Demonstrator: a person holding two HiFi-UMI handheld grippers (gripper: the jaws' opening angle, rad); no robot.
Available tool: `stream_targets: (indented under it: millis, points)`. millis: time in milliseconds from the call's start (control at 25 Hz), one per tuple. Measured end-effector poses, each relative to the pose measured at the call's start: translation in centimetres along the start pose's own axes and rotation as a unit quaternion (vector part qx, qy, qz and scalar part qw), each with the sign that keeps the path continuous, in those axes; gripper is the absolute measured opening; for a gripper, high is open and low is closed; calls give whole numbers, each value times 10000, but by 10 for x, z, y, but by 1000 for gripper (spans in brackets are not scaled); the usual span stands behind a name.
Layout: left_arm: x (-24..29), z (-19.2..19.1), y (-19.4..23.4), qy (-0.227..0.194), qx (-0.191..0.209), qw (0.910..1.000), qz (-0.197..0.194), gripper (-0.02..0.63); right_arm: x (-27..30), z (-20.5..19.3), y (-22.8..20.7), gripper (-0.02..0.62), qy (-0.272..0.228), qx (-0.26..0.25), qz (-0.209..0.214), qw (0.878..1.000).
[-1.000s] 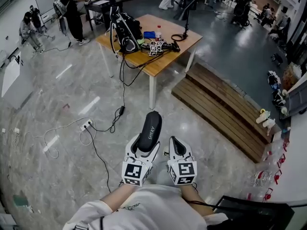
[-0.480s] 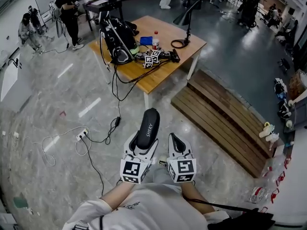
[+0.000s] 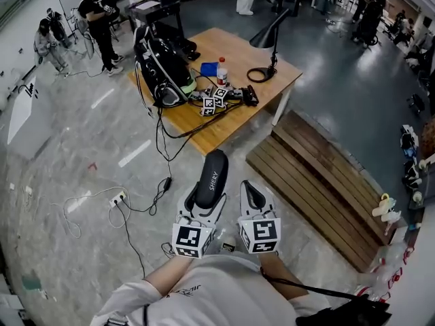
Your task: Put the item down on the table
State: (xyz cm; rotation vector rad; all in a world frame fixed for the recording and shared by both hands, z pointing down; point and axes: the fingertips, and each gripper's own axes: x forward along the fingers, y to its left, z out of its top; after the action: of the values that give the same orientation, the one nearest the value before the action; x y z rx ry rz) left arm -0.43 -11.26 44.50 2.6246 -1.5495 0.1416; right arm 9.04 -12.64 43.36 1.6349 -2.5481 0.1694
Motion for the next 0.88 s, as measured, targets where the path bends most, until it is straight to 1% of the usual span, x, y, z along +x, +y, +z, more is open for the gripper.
stream_targets:
  millis: [80,240,400,680,880]
  points:
    - [11,1,3,6,-39,10000,9,334,9,2,-6,3,13,3,18,10000]
    - [31,8,9,0,-70,10000,-67,334,24,4,-19,3,23,37,-80,10000]
    - [42,10,17,43,-151,9998,-91,334,32,4,-22,3,66,85,-118,9999]
    - [55,7,28,85,-154,9998,-108,334,50,1,-24,3,121,46,-137,9998]
    - [80,2,49,10,-44,10000,-27,334,82,-2,-36,3,53,102,-138,9998]
